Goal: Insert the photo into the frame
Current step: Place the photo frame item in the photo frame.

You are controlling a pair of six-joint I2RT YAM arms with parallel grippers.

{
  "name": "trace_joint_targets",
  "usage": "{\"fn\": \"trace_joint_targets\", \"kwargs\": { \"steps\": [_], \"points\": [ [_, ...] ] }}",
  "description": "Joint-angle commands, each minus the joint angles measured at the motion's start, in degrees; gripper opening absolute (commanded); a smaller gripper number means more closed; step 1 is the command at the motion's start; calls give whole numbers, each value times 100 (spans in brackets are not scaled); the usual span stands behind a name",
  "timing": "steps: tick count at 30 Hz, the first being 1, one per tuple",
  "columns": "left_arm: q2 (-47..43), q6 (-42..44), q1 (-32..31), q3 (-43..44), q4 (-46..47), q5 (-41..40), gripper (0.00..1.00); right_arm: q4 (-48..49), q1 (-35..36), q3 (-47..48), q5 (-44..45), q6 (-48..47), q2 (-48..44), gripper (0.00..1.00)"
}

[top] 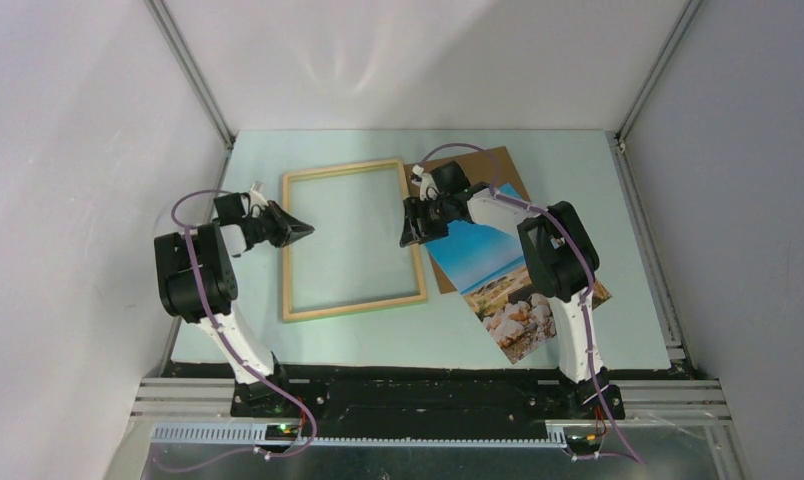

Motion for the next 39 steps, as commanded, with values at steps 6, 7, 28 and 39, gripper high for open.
{"fn": "trace_joint_targets", "kwargs": {
  "steps": [6,7,28,39],
  "points": [
    [19,341,-105,227,-154,-98,16,-86,75,288,126,-159,-259,65],
    [19,353,-113,235,-159,-110,16,-97,79,289,126,-163,-261,65],
    [-22,433,-115,339,-328,-75,19,-273,129,479,573,-543,-533,68],
    [43,501,-114,365,-347,-96,19,-466,238,874,1030,-856,-638,69]
  ]
}}
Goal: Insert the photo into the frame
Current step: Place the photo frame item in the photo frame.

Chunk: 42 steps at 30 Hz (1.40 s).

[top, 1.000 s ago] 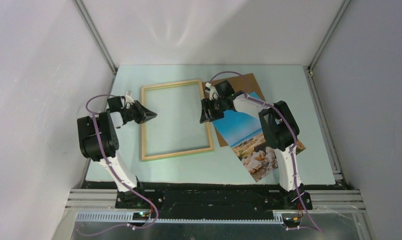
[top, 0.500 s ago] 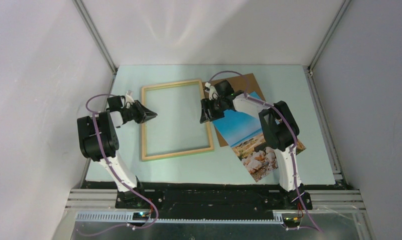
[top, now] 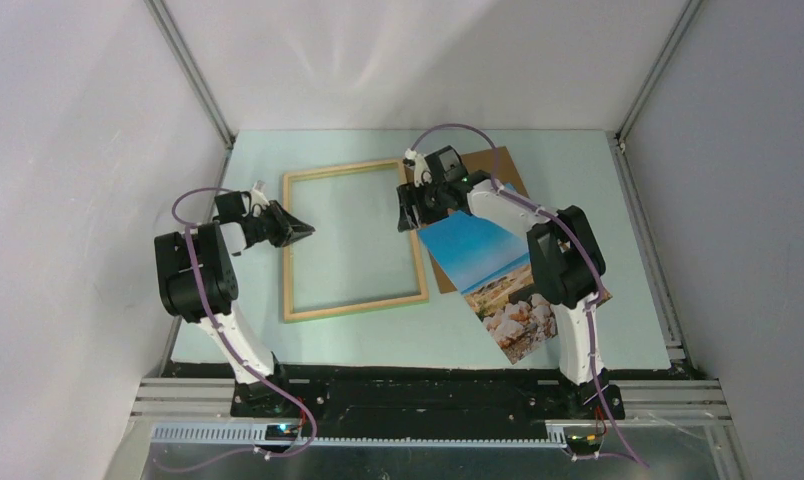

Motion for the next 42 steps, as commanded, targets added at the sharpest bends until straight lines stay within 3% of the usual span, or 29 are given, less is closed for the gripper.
{"fn": "trace_joint_targets", "kwargs": {
  "steps": [1,21,42],
  "points": [
    [48,229,-75,249,-20,13,19,-126,92,488,215,-262,-255,68],
    [77,315,-80,268,-157,-92,22,-1552,728,3210,582,-1448,1553,68],
    [68,313,-107,254,-238,-102,25,-2002,1191,4100,893,-1399,2444,68]
  ]
}}
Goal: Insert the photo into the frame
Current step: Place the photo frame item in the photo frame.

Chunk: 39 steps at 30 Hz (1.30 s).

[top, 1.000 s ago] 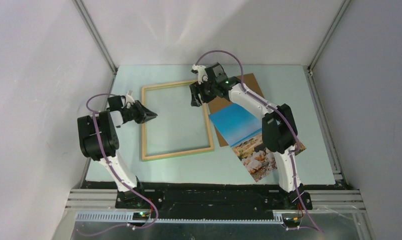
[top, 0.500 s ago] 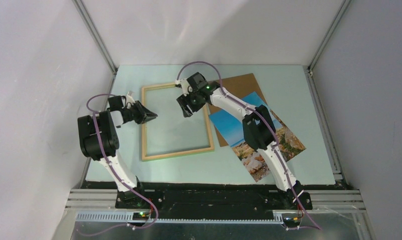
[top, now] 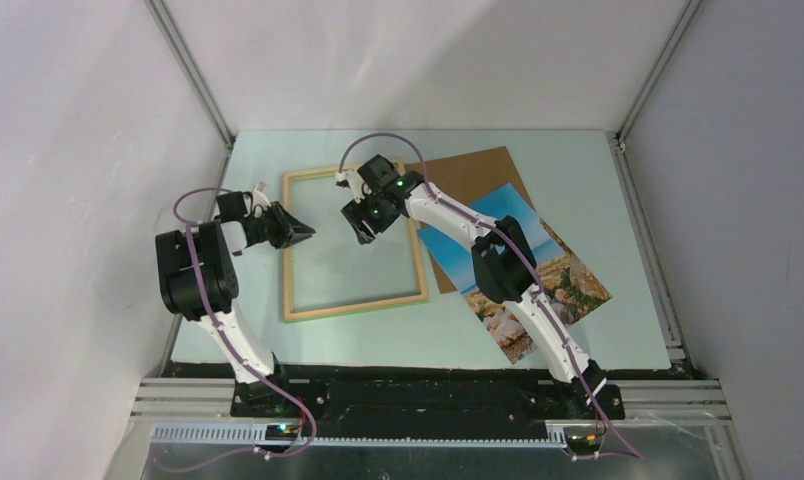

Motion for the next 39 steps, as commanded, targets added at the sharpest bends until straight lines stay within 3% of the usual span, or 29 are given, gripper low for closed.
{"fn": "trace_joint_targets", "kwargs": {
  "steps": [1,12,30,39],
  "points": [
    [-15,171,-78,185,-86,22,25,-164,49,355,99,-1,143,68],
    [-12,273,-80,255,-254,-21,32,-281,50,337,183,-21,208,68],
    [-199,587,-73,360,-691,-344,63,-327,-59,289,79,117,178,68],
    [-429,775,-61,440,-1044,-595,73,-283,-108,178,17,164,101,68]
  ]
}}
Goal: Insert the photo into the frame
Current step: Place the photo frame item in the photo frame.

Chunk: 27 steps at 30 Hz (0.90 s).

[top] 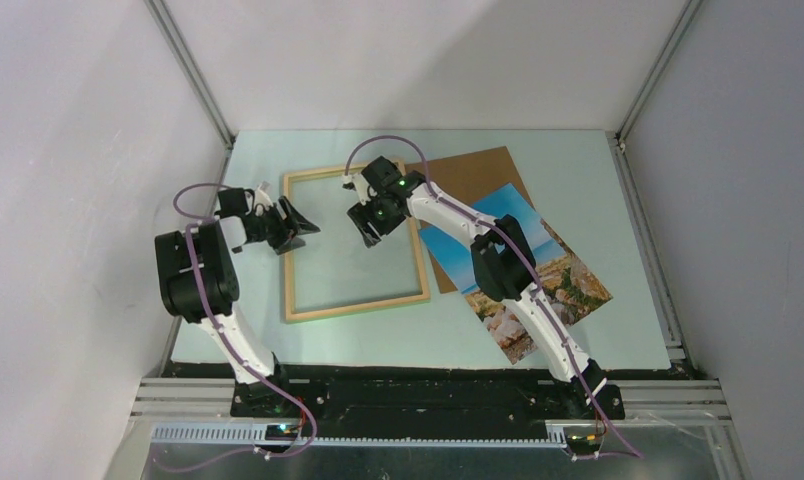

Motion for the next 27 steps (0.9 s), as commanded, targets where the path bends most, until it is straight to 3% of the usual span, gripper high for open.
{"fn": "trace_joint_targets", "kwargs": {
  "steps": [1,27],
  "points": [
    [-377,341,-7,213,-270,-292,74,21,-43,109,-87,85,-77,68],
    [-1249,952,149,686,-1271,-983,79,96,-57,-76,-141,101,-208,68]
  ]
}}
